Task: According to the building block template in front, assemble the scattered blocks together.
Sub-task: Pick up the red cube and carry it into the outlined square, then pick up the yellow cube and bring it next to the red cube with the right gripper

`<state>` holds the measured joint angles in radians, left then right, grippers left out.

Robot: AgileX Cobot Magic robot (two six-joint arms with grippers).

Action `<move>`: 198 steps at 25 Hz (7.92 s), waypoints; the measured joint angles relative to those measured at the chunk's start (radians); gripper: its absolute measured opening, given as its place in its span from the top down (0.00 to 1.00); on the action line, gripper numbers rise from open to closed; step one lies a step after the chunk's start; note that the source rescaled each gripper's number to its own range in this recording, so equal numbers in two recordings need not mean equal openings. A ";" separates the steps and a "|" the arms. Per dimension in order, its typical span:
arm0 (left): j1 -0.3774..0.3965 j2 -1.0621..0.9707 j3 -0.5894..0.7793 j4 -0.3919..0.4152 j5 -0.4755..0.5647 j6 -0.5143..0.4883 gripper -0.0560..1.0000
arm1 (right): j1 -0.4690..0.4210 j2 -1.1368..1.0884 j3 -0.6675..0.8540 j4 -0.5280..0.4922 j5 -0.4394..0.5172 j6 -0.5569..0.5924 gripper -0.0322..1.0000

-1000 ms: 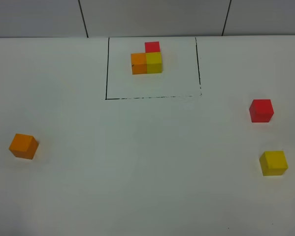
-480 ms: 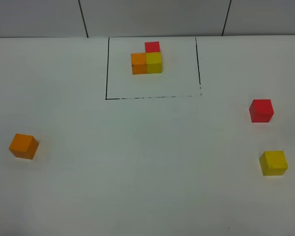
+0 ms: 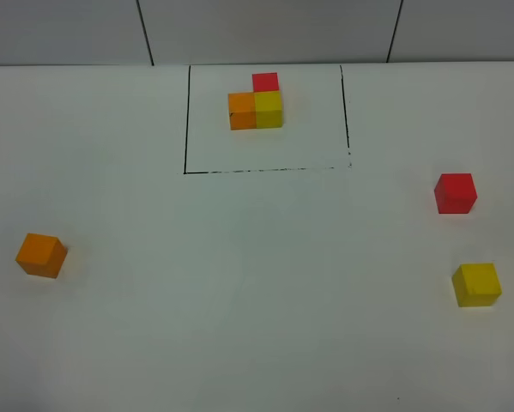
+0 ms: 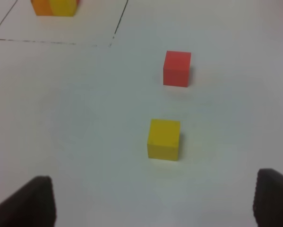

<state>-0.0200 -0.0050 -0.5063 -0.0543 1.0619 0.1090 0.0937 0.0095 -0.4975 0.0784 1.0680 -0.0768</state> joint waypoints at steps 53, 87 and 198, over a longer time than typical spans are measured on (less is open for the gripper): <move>0.000 0.000 0.000 0.000 0.000 0.000 0.05 | -0.034 2.023 -0.856 -0.131 -0.287 0.055 0.00; 0.000 0.000 0.000 0.000 0.000 0.000 0.05 | 0.042 2.094 -0.966 -0.068 -0.223 -0.146 0.97; 0.000 0.000 0.000 0.000 0.000 0.000 0.94 | 0.171 1.789 -0.698 -0.014 -0.120 -0.164 0.29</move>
<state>-0.0200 -0.0050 -0.5063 -0.0543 1.0619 0.1090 0.2647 1.7989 -1.1958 0.0641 0.9484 -0.2408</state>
